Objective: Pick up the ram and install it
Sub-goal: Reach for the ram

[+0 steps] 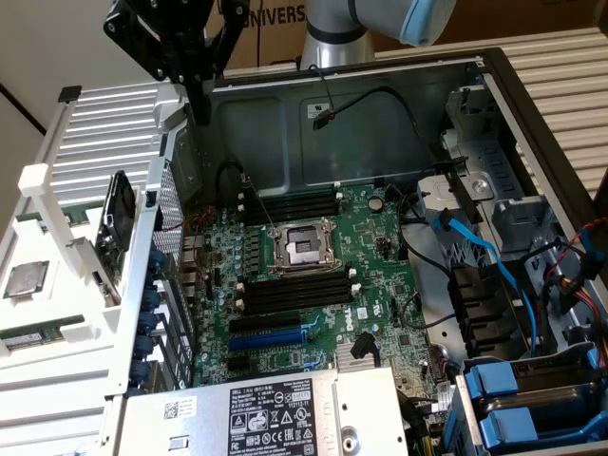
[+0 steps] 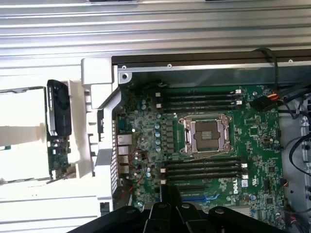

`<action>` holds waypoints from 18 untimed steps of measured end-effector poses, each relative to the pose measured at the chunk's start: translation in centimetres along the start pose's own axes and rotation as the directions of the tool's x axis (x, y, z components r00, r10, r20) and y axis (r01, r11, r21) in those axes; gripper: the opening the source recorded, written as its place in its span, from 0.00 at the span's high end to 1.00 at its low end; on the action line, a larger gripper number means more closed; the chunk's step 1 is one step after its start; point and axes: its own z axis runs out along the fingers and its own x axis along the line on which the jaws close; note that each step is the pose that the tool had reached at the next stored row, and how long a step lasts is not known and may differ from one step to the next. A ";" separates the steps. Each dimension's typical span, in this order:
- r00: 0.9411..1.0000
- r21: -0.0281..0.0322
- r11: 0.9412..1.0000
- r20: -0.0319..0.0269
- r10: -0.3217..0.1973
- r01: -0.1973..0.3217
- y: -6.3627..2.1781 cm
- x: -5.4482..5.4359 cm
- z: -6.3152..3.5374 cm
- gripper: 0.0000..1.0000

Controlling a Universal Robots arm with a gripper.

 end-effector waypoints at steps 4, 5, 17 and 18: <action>1.000 0.000 1.000 -0.003 0.000 0.000 -0.07 1.0 -0.03 0.89; 1.000 0.000 1.000 -0.003 0.000 0.000 -0.10 1.4 -0.04 0.89; 0.999 0.003 1.000 -0.042 0.000 0.000 -0.66 8.4 -0.31 0.89; 0.999 0.003 1.000 -0.042 0.000 0.000 -0.70 8.9 -0.33 0.89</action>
